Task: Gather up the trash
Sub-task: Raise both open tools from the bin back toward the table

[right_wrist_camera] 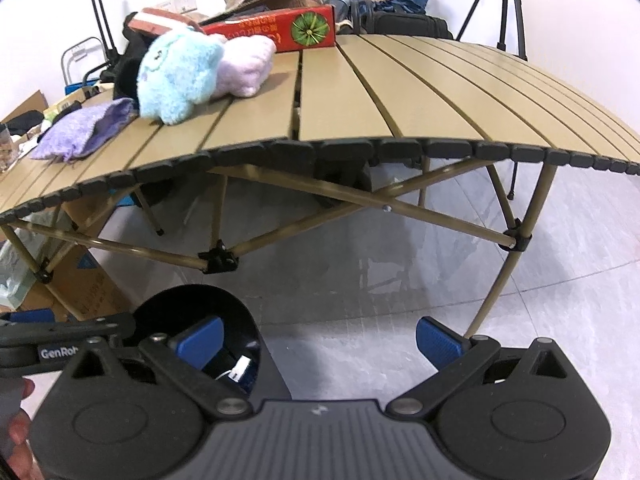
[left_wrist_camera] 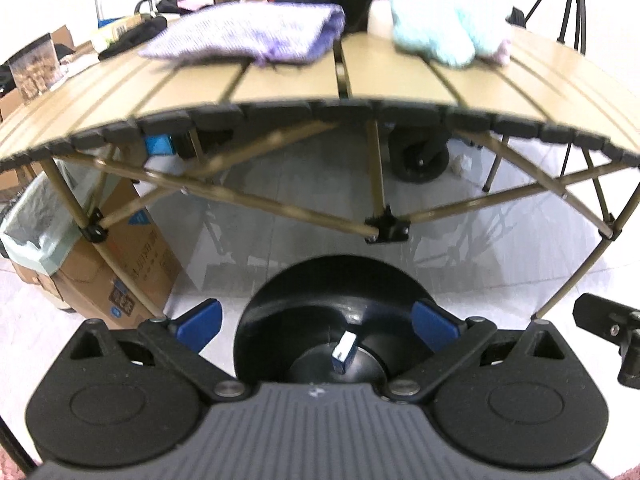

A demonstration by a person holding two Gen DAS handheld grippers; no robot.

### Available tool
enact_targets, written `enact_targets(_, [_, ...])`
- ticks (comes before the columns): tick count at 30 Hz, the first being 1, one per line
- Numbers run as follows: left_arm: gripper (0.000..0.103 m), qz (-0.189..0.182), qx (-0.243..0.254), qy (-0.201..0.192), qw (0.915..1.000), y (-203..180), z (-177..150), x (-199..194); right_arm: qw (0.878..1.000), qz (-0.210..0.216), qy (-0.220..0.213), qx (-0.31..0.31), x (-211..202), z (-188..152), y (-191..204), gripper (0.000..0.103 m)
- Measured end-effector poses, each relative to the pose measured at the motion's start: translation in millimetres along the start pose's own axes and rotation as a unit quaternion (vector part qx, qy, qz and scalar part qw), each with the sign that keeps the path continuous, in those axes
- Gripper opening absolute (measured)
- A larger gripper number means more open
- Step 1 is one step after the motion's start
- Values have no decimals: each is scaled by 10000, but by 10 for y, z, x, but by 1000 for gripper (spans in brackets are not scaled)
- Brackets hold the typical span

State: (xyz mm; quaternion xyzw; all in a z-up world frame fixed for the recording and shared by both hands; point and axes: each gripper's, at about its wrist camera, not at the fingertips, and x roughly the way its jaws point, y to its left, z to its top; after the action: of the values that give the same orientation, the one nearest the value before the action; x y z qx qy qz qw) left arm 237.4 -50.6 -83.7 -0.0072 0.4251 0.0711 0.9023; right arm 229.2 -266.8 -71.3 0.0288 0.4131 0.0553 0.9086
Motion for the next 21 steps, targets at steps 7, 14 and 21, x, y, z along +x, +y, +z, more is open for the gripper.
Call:
enact_targets(7, [103, -55, -167, -363, 9992, 111, 52, -216, 9991, 182, -376, -26, -170, 24, 51, 103])
enact_targets(14, [103, -59, -296, -816, 9962, 232, 115, -447, 9960, 456, -762, 118, -320, 62, 30, 103])
enact_targets(21, [103, -63, -423, -1226, 9915, 365, 192, -648, 9906, 664, -1192, 95, -487, 111, 84, 103])
